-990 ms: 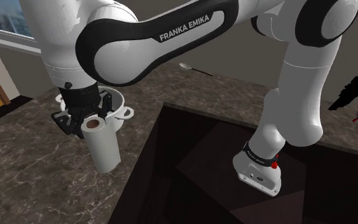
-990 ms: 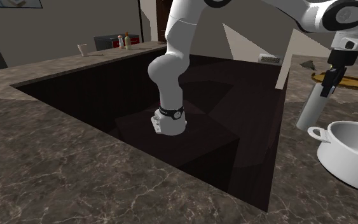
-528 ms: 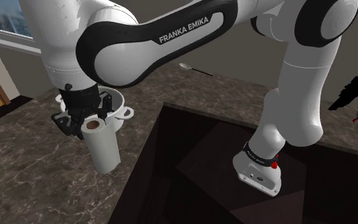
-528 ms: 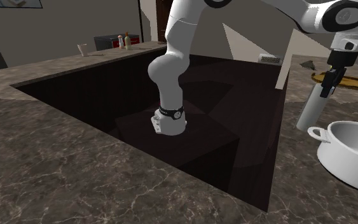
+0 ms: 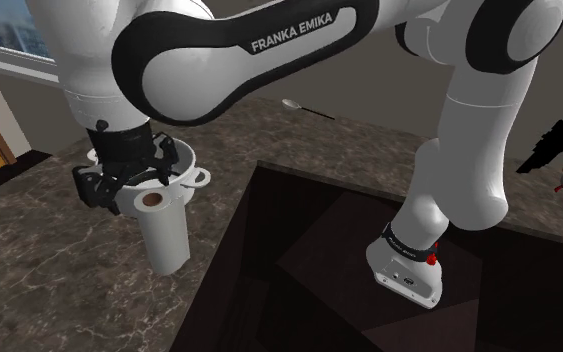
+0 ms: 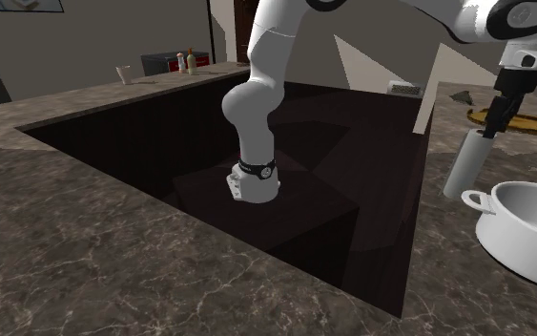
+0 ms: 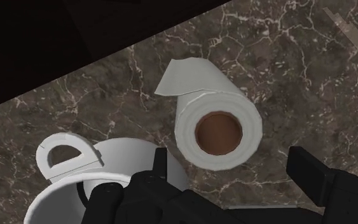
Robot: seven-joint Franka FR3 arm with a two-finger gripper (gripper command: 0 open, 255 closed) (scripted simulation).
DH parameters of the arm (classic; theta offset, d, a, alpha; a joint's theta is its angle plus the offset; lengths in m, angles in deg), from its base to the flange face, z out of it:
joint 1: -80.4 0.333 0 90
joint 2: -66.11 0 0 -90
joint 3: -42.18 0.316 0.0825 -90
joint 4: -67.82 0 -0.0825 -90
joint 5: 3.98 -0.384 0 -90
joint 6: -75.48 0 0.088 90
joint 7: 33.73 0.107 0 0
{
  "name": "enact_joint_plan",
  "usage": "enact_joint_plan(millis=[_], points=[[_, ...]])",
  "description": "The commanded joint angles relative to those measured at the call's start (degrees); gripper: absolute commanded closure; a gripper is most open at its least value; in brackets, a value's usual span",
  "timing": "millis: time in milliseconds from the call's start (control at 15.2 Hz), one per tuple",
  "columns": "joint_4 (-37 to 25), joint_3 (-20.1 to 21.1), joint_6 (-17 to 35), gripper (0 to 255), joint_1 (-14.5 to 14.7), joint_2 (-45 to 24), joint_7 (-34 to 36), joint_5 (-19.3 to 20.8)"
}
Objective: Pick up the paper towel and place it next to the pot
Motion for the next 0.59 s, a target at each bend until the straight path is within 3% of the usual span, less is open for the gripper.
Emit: enact_joint_plan(millis=[0, 528], points=[[-2.0, 0.2, -3.0, 0, 0.1, 1.0, -0.3, -0.5], [-3.2, 0.3, -4.4, 0, 0.2, 1.3, -0.4, -0.6]])
